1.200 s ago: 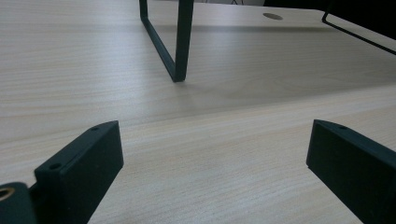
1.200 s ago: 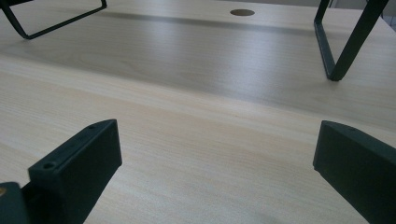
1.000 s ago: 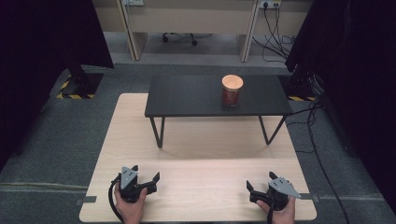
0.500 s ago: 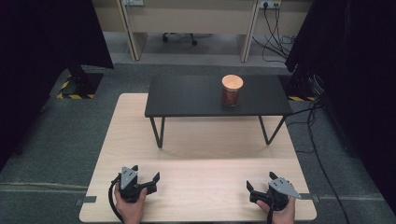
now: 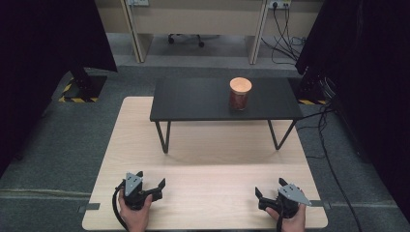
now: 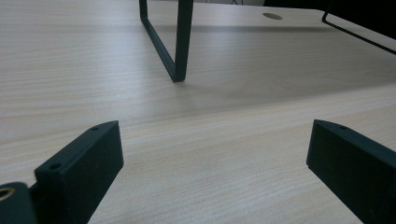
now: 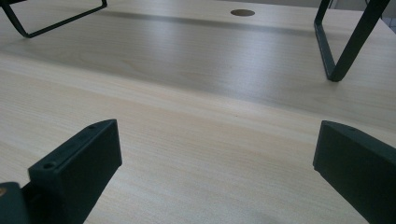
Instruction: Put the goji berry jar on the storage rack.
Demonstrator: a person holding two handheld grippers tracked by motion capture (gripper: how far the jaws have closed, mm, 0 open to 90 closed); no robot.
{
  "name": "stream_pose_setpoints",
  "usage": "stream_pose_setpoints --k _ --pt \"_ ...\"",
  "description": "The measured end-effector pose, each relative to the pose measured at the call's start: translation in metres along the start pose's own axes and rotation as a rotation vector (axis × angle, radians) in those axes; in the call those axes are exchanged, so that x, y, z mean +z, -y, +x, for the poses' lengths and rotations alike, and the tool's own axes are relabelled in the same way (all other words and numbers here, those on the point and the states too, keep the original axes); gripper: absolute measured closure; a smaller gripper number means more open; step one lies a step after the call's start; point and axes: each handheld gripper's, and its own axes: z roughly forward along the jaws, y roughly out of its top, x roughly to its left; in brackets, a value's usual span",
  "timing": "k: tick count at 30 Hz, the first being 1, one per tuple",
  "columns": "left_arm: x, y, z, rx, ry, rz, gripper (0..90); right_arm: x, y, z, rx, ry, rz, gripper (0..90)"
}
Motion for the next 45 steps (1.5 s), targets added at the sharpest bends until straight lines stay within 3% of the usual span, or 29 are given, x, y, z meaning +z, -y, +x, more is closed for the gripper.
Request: stream_pose_setpoints --k 12,45 --pt "0.0000 -0.0001 -0.0003 0.001 -0.001 0.001 3.0 0.0053 -0.0097 0.0018 -0.011 0.005 0.054 1.4" --pt "0.0001 -0.0002 -0.0003 0.003 0.000 0.002 2.9 0.0044 -0.0084 0.0022 -0.008 0.008 0.046 1.4"
